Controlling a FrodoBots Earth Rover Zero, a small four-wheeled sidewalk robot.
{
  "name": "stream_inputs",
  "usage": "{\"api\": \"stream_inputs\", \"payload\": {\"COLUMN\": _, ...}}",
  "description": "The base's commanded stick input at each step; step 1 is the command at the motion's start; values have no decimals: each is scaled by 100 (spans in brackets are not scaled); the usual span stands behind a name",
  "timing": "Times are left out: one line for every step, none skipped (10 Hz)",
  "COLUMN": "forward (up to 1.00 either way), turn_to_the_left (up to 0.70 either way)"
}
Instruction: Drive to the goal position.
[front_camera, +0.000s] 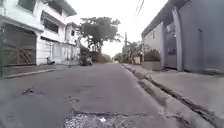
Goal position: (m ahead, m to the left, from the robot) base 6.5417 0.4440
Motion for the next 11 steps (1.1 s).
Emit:
{"api": "stream_inputs", "payload": {"forward": 100, "turn_to_the_left": 6}}
{"api": "stream_inputs", "payload": {"forward": 100, "turn_to_the_left": 6}}
{"api": "stream_inputs", "payload": {"forward": 100, "turn_to_the_left": 6}}
{"api": "stream_inputs", "payload": {"forward": 100, "turn_to_the_left": 6}}
{"api": "stream_inputs", "payload": {"forward": 100, "turn_to_the_left": 6}}
{"api": "stream_inputs", "payload": {"forward": 100, "turn_to_the_left": 6}}
{"api": "stream_inputs", "payload": {"forward": 100, "turn_to_the_left": 6}}
{"api": "stream_inputs", "payload": {"forward": 100, "turn_to_the_left": 6}}
{"api": "stream_inputs", "payload": {"forward": 100, "turn_to_the_left": 6}}
{"api": "stream_inputs", "payload": {"forward": 100, "turn_to_the_left": 6}}
{"api": "stream_inputs", "payload": {"forward": 100, "turn_to_the_left": 6}}
